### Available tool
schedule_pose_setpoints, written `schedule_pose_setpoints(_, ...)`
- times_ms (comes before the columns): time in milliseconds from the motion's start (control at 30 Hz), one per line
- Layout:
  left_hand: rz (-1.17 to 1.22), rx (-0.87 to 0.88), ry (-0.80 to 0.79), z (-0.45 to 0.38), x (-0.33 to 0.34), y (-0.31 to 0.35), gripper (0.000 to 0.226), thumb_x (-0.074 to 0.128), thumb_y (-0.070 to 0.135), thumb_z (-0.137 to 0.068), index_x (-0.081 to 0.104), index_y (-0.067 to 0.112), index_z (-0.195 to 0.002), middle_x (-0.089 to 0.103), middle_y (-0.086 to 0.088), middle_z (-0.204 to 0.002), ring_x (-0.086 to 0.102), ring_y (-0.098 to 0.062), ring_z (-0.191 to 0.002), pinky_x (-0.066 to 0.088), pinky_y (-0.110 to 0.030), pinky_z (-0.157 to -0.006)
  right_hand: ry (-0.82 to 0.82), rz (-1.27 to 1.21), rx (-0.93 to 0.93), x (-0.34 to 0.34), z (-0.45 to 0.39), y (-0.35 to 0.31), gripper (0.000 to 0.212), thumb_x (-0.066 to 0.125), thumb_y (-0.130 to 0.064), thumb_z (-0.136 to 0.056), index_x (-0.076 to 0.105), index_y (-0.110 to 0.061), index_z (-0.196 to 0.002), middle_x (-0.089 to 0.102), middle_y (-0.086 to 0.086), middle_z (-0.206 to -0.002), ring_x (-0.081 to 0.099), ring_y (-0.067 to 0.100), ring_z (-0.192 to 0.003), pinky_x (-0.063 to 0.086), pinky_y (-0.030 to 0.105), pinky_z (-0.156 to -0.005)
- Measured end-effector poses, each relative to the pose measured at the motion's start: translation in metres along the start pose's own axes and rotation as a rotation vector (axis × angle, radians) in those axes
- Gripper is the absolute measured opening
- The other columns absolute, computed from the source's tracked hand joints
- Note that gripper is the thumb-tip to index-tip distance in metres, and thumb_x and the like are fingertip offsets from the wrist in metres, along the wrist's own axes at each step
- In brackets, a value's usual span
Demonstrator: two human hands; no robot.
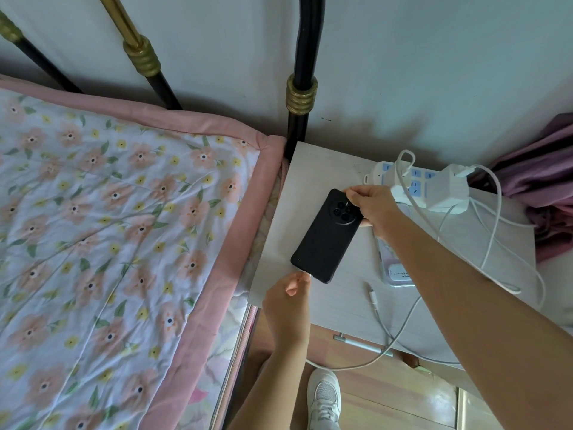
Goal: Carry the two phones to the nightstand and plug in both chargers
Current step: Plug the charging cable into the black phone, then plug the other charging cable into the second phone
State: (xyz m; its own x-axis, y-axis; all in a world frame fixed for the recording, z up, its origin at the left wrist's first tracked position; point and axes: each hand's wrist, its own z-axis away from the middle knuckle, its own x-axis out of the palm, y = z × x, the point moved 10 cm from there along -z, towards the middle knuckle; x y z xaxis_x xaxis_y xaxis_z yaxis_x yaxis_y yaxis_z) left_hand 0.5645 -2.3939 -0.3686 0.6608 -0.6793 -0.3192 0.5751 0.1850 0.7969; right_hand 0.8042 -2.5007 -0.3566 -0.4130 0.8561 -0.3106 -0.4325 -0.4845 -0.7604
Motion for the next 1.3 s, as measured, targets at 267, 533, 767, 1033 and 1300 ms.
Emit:
schedule_pose_setpoints(267,-0.287,0.347,-0.046,-0.015,0.013,0.043,0.071,0.082,0.026,-0.067,0.049,0.014,-0.128,0.054,-0.003,-0.120,0.048,-0.018,-0.111,0.040,-0.024,-0.087,-0.051,0.078,-0.064,0.012,0.003,-0.007,0.014,0.054,-0.013,-0.094,0.068,-0.014,-0.091,0.066,0.011,-0.085,0.062,0.021,-0.079,0.056,0.039,-0.076)
schedule_pose_setpoints(533,-0.411,0.444,-0.064,-0.017,0.025,0.047,0.067,0.080,0.026,-0.071,0.049,0.018,-0.130,0.053,-0.002,-0.122,0.044,-0.019,-0.113,0.041,-0.023,-0.084,-0.006,0.403,-0.387,0.029,0.017,-0.031,0.020,0.057,-0.017,-0.091,0.071,-0.011,-0.103,0.068,0.007,-0.096,0.060,0.017,-0.088,0.042,0.023,-0.080)
schedule_pose_setpoints(767,-0.625,0.604,-0.027,-0.004,0.035,0.049,0.065,0.071,0.025,-0.081,0.044,0.000,-0.134,0.052,-0.019,-0.129,0.053,-0.035,-0.113,0.052,-0.041,-0.085,-0.077,0.707,-0.588,0.049,0.038,-0.010,0.052,0.051,-0.031,-0.094,0.038,-0.013,-0.141,0.041,0.003,-0.143,0.035,0.021,-0.131,0.033,0.033,-0.105)
schedule_pose_setpoints(1033,-0.877,0.677,-0.045,-0.003,0.045,0.035,0.066,0.003,0.047,-0.098,0.031,0.007,-0.144,0.039,-0.009,-0.149,0.043,-0.024,-0.134,0.039,-0.044,-0.105,-0.204,0.949,-0.723,0.046,0.036,0.015,0.054,0.038,-0.027,-0.099,0.018,-0.018,-0.149,0.016,0.000,-0.159,0.010,0.017,-0.147,0.015,0.038,-0.120)
schedule_pose_setpoints(1300,-0.945,0.857,-0.077,0.027,0.060,0.048,0.053,0.041,0.053,-0.087,0.053,0.016,-0.124,0.056,-0.004,-0.131,0.049,-0.022,-0.116,0.041,-0.040,-0.092,-0.051,1.120,-0.732,-0.021,0.071,0.023,0.063,0.053,-0.024,-0.092,0.025,-0.015,-0.147,0.023,0.004,-0.157,0.015,0.024,-0.146,0.007,0.044,-0.118)
